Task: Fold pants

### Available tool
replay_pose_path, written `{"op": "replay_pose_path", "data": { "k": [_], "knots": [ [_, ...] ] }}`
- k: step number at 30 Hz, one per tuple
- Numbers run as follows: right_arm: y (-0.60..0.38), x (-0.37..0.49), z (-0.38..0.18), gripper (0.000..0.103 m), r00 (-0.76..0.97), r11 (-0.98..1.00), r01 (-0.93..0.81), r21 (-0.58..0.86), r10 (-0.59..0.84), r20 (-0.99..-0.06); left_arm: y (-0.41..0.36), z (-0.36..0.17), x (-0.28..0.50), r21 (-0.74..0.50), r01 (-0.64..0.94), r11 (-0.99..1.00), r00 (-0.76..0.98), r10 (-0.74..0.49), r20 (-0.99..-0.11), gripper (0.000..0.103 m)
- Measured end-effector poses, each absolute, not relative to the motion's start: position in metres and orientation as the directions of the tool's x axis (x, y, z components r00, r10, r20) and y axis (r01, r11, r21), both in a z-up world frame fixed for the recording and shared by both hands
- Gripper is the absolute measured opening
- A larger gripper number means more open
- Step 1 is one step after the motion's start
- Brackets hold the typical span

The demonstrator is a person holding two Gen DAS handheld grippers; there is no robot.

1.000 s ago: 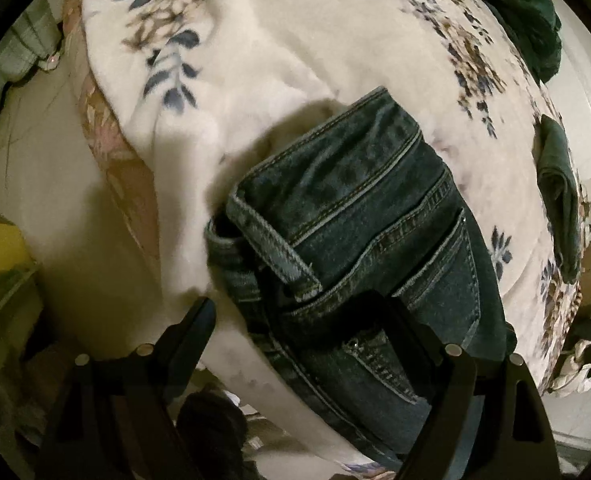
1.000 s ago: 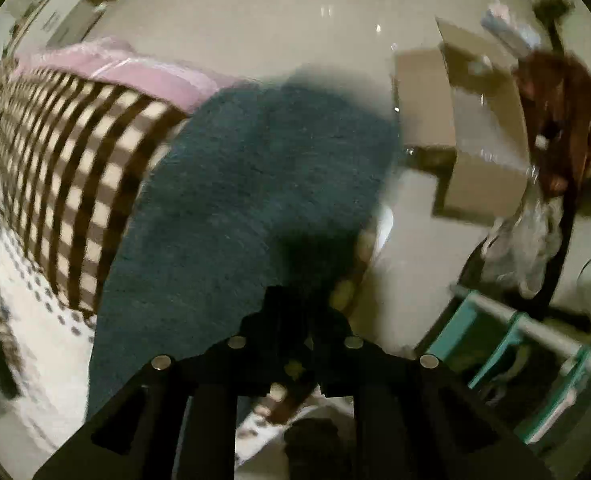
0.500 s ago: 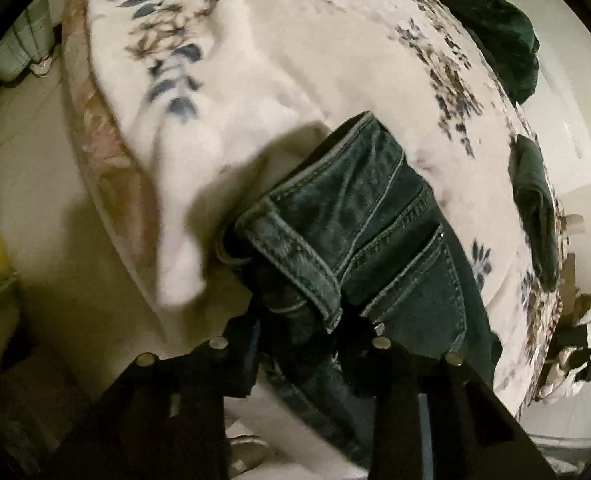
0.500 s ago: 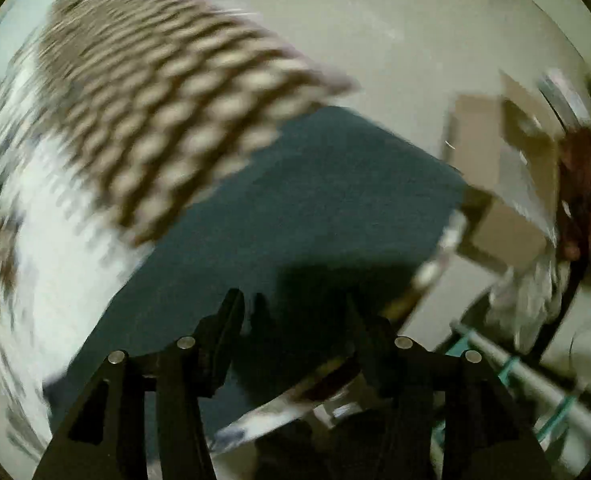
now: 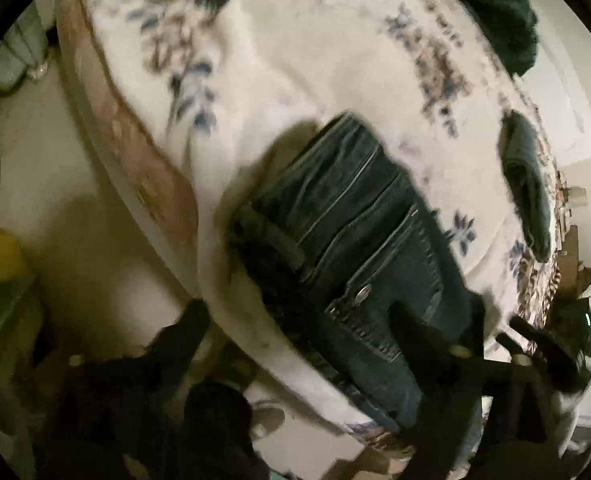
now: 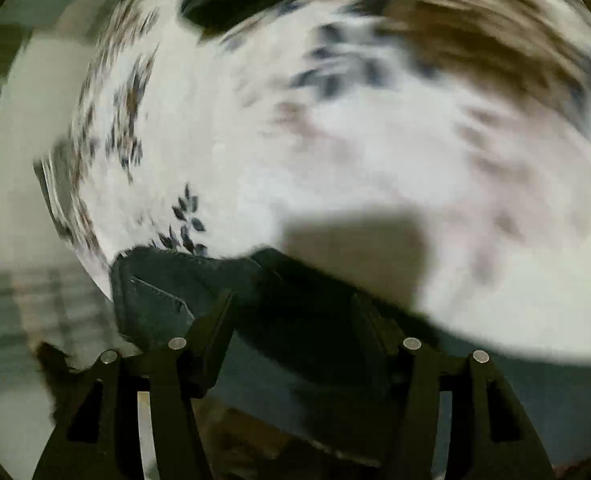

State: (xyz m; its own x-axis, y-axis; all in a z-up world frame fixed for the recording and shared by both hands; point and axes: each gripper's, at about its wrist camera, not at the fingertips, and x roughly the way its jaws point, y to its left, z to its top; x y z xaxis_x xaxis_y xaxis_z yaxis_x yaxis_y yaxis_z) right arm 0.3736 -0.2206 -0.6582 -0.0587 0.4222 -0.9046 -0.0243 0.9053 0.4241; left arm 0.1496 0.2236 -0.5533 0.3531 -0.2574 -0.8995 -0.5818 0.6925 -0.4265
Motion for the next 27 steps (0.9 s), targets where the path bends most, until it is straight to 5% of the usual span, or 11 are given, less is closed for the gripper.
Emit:
{"op": "replay_pose_path", "data": {
  "k": [4,7,10,19,25,27],
  "knots": [
    [-0.166,0.382,-0.681,0.061,-0.174,0.921,-0.190,0.341,0.310,-0.935,0.225,-0.556,0.175,-0.414,-0.560,0.717,0.371,-0.230,-0.900,0.093],
    [-0.149,0.379,-0.692,0.019,-0.134,0.920,-0.295,0.260,0.229,-0.964,0.229,-0.578,0.192,-0.381,-0.571,0.727,0.334,-0.217,-0.917,0.093],
    [-0.163,0.390,-0.677,0.006,-0.054,0.940,-0.212,0.266,0.260,-0.964,0.241,-0.603,0.198,-0.360,-0.611,0.705,0.287,-0.226,-0.931,0.093],
    [-0.178,0.418,-0.681,0.007,-0.045,0.954,-0.061,0.293,0.291,-0.956,0.269,-0.620,0.190,-0.370,-0.596,0.713,0.241,-0.280,-0.929,0.096],
    [-0.227,0.371,-0.662,0.049,-0.028,0.886,0.165,0.433,0.443,-0.896,0.260,-0.594,0.202,-0.401,-0.583,0.706,0.283,-0.286,-0.916,0.095],
    [-0.247,0.342,-0.657,0.052,-0.003,0.858,0.255,0.446,0.462,-0.887,0.259,-0.600,0.207,-0.414,-0.597,0.687,0.288,-0.298,-0.910,0.095]
  ]
}}
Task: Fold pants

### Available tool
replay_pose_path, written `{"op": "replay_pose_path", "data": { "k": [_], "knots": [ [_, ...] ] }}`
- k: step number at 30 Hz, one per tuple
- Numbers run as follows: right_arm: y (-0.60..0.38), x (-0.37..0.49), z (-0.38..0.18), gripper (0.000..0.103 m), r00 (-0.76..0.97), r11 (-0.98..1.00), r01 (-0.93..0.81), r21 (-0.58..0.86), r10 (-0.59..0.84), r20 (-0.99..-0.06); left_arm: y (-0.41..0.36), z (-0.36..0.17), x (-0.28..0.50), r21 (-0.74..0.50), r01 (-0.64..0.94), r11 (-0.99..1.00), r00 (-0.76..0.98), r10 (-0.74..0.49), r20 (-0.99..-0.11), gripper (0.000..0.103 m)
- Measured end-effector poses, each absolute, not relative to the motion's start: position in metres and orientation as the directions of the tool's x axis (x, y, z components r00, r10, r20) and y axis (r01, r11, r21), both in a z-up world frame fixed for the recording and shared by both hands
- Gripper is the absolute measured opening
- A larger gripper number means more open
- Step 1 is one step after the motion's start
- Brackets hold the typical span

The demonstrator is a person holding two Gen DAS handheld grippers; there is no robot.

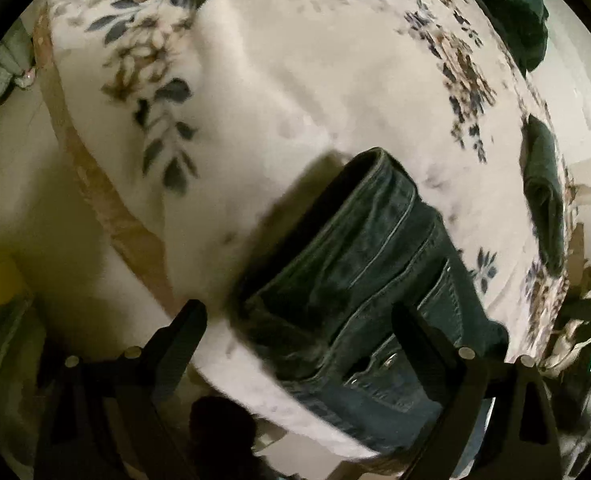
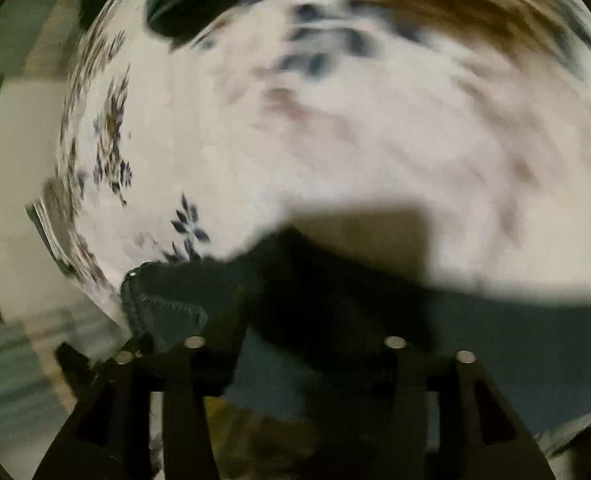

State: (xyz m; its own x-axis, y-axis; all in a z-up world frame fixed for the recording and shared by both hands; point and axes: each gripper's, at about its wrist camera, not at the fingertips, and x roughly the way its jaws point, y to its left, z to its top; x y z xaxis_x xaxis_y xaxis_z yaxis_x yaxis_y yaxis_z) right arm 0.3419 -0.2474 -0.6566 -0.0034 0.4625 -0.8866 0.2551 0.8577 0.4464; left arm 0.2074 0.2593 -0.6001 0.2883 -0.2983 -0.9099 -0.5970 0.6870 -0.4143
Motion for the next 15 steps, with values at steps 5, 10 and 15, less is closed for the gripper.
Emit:
{"op": "replay_pose_path", "data": {
  "k": [5,10,15],
  "knots": [
    [-0.313,0.244,-0.681,0.052,-0.049,0.764,0.556,0.327,0.423,-0.905,0.251,-0.620,0.210,-0.448,-0.626,0.638,0.311,-0.322,-0.894,0.069],
    [-0.353,0.170,-0.722,0.052,-0.065,0.617,0.745,0.252,0.444,-0.894,0.260,-0.614,0.196,-0.464,-0.602,0.650,0.368,-0.290,-0.884,0.031],
    [-0.369,0.151,-0.743,0.051,0.011,0.513,0.812,0.278,0.463,-0.886,0.262,-0.604,0.196,-0.450,-0.541,0.710,0.354,-0.293,-0.888,0.027]
  ]
}}
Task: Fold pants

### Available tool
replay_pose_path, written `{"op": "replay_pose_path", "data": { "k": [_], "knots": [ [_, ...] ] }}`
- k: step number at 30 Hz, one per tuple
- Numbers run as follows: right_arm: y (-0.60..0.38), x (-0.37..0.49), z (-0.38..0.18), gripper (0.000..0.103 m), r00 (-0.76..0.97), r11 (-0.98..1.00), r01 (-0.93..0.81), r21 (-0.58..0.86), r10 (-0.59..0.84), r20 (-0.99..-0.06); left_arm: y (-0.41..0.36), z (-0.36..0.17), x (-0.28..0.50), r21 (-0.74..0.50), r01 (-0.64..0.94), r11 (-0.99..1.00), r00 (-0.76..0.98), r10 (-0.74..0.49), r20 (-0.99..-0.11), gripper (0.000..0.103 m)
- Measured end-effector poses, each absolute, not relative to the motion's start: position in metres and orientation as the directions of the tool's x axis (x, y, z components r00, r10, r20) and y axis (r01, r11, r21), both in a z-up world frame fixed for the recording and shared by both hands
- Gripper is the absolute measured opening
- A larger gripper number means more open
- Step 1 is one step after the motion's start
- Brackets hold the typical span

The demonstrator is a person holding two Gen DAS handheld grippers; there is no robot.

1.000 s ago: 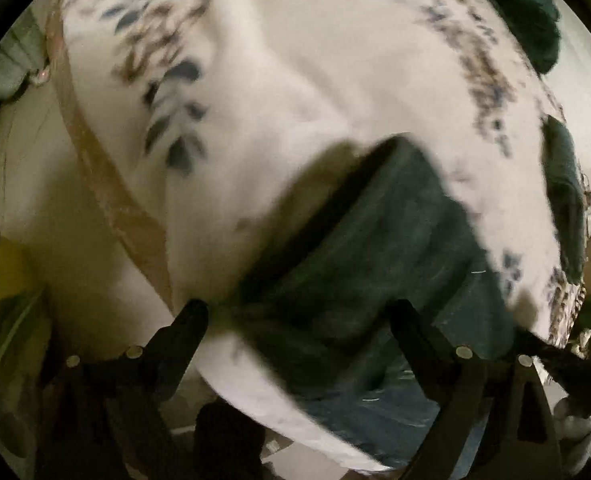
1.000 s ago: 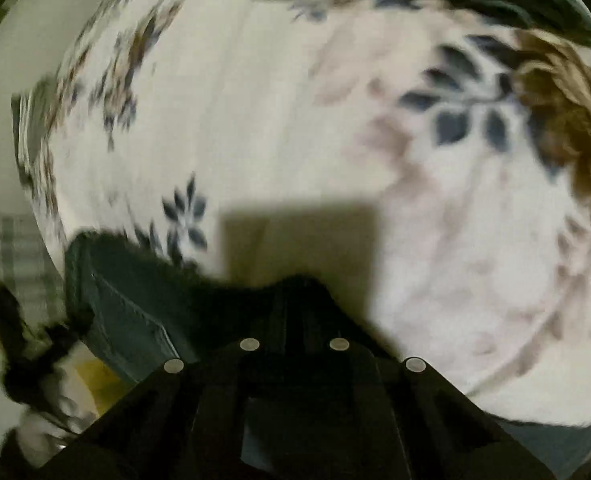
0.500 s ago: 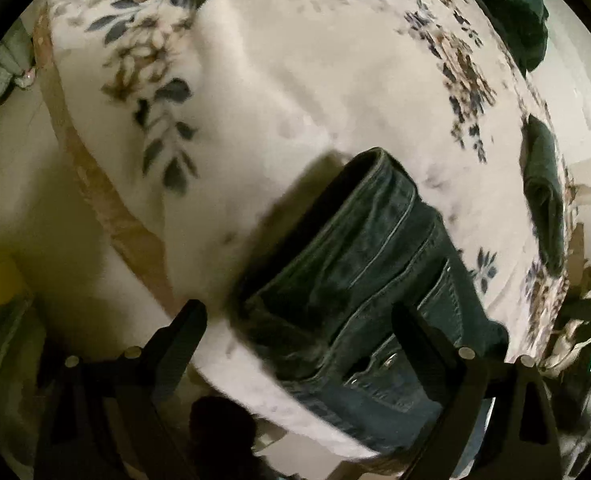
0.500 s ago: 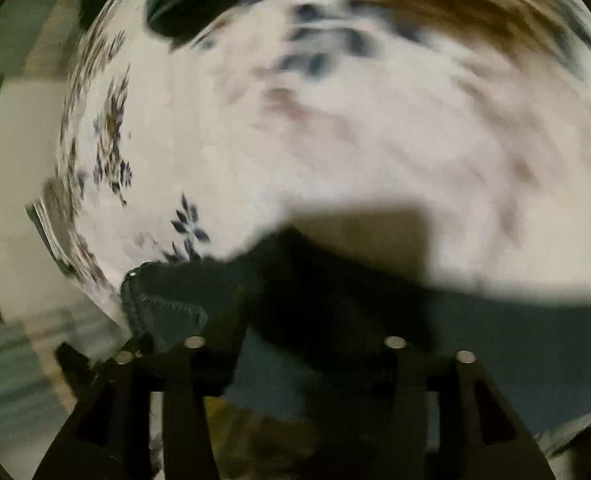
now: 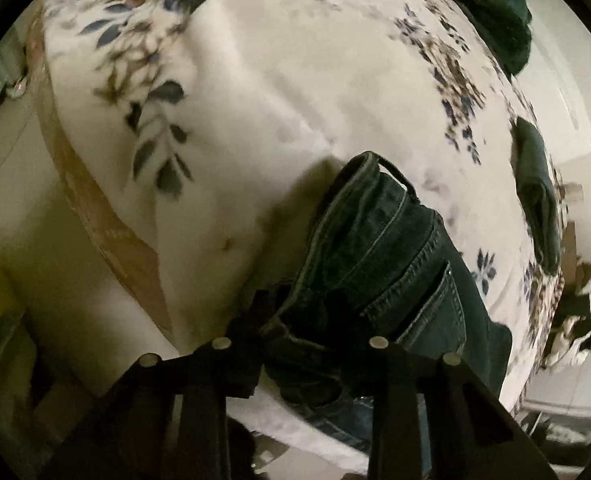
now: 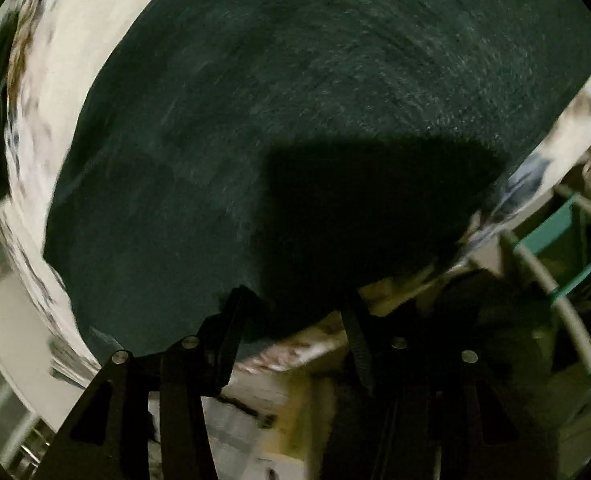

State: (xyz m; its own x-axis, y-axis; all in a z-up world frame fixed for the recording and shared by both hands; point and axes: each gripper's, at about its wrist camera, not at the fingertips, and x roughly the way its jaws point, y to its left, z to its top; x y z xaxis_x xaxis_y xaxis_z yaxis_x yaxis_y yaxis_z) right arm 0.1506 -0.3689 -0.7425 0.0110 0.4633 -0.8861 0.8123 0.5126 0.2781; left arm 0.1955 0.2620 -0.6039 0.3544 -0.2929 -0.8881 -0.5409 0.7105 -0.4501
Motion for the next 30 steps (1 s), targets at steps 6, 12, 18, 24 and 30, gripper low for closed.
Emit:
{"op": "replay_pose_path", "data": {
  "k": [6,12,18,24,30],
  "knots": [
    [-0.381,0.140,-0.735,0.049,0.014,0.551,0.782,0.290,0.451,-0.893,0.266,-0.610,0.201,-0.406,-0.540,0.738,0.267,-0.307,-0.913,0.030],
    [-0.451,0.101,-0.692,0.049,0.231,0.443,0.800,0.405,0.396,-0.889,0.209,-0.549,0.207,-0.290,-0.454,0.843,0.159,-0.244,-0.957,0.049],
    [-0.599,0.015,-0.653,0.051,0.437,0.214,0.868,0.447,0.094,-0.894,0.059,-0.514,0.221,-0.321,-0.182,0.930,0.150,-0.296,-0.943,0.081],
    [-0.721,-0.046,-0.663,0.057,0.556,0.042,0.830,0.556,0.005,-0.831,-0.113,-0.539,0.238,-0.341,0.041,0.939,0.078,-0.344,-0.936,0.081],
    [-0.788,-0.043,-0.726,0.057,0.579,-0.112,0.814,0.570,0.077,-0.812,-0.202,-0.573,0.238,-0.285,0.195,0.938,0.009,-0.293,-0.956,0.081]
  ]
}}
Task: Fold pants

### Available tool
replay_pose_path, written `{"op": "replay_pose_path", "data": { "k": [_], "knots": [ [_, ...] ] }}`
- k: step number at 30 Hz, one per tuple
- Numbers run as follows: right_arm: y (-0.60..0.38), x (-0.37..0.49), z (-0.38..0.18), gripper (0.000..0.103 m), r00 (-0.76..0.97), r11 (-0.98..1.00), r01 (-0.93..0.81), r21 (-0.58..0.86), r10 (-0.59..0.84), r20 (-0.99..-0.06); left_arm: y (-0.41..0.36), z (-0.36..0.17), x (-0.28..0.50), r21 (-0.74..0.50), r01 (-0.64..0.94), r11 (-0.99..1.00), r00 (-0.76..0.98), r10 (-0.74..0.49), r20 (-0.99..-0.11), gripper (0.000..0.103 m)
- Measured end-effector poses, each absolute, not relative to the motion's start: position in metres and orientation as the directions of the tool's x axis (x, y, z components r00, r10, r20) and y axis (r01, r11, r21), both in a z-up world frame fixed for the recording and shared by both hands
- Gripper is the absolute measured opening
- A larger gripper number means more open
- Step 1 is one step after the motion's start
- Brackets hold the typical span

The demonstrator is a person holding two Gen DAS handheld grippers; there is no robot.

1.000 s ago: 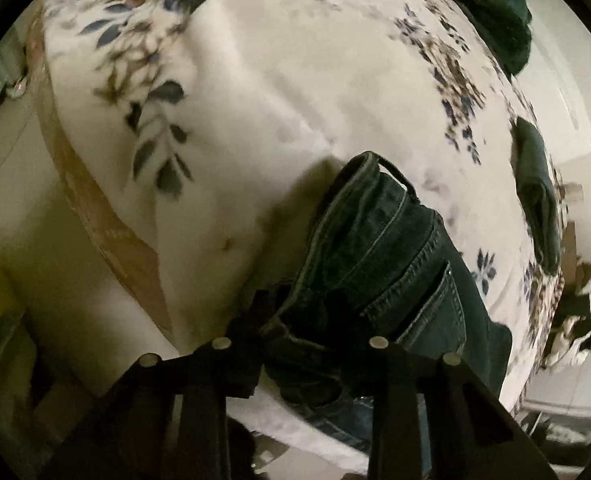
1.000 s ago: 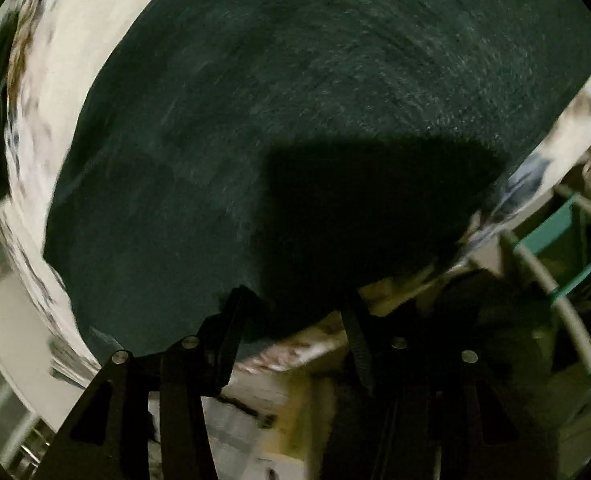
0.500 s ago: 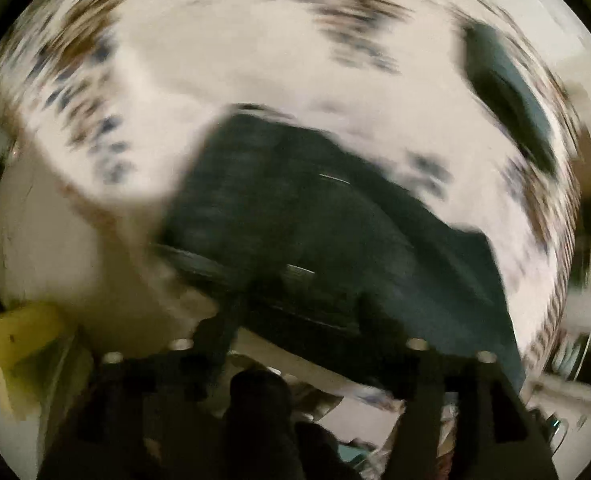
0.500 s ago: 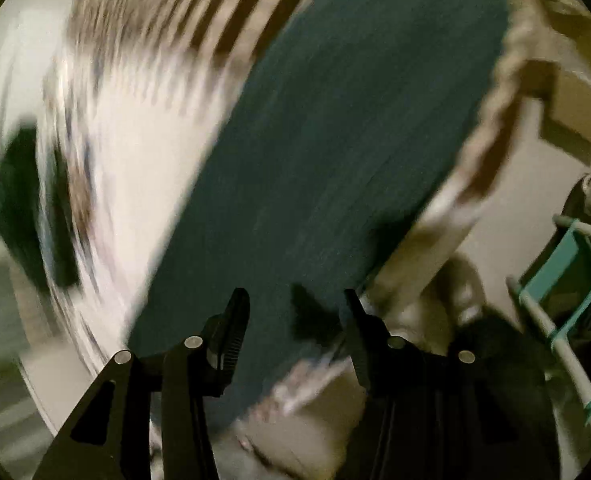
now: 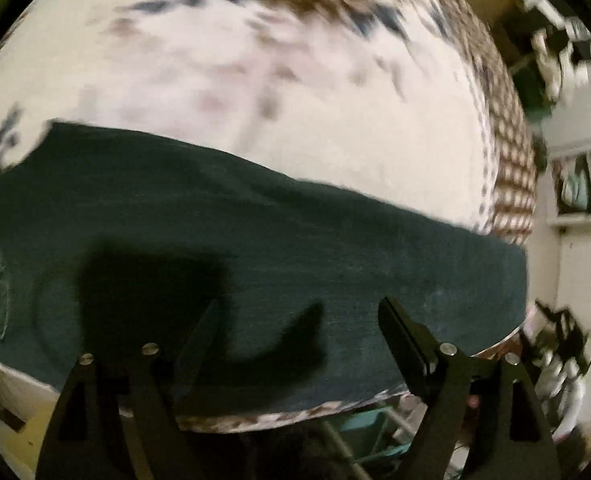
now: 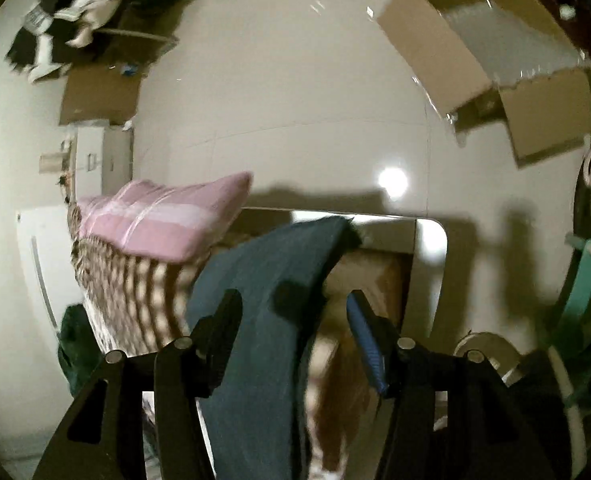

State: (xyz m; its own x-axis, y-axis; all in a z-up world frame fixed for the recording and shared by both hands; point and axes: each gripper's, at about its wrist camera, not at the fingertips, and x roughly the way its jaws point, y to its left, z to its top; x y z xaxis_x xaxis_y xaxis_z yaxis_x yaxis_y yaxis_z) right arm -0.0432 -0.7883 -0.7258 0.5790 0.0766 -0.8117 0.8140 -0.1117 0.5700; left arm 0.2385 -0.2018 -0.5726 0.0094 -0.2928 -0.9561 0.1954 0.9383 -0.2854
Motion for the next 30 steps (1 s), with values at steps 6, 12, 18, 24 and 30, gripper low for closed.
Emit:
{"op": "replay_pose_path", "data": {
  "k": [6,12,18,24,30],
  "knots": [
    [-0.804,-0.030,-0.774,0.057,0.691,-0.194,0.721,0.665,0.136,-0.710,-0.229,-0.612,0.239,-0.227,0.243,0.943,-0.078,-0.215,-0.974,0.091],
    [-0.808,0.005,-0.783,0.046,0.752,-0.123,0.659,0.742,0.140,-0.645,-0.244,-0.624,0.247,-0.176,0.218,0.960,-0.091,-0.160,-0.983,0.103],
    [-0.796,0.020,-0.742,0.010,0.704,0.018,0.709,0.705,0.032,-0.709,-0.260,-0.627,0.251,-0.070,0.160,0.985,-0.060,-0.061,-0.996,0.103],
    [-0.756,0.031,-0.642,0.009,0.738,0.250,0.662,0.707,-0.050,-0.673,-0.255,-0.593,0.243,-0.057,0.181,0.982,0.082,-0.072,-0.994,0.103],
    [-0.670,0.065,-0.554,0.009,0.779,0.484,0.553,0.678,-0.012,-0.627,-0.216,-0.532,0.238,-0.132,0.171,0.976,0.209,-0.167,-0.964,0.103]
  ]
}}
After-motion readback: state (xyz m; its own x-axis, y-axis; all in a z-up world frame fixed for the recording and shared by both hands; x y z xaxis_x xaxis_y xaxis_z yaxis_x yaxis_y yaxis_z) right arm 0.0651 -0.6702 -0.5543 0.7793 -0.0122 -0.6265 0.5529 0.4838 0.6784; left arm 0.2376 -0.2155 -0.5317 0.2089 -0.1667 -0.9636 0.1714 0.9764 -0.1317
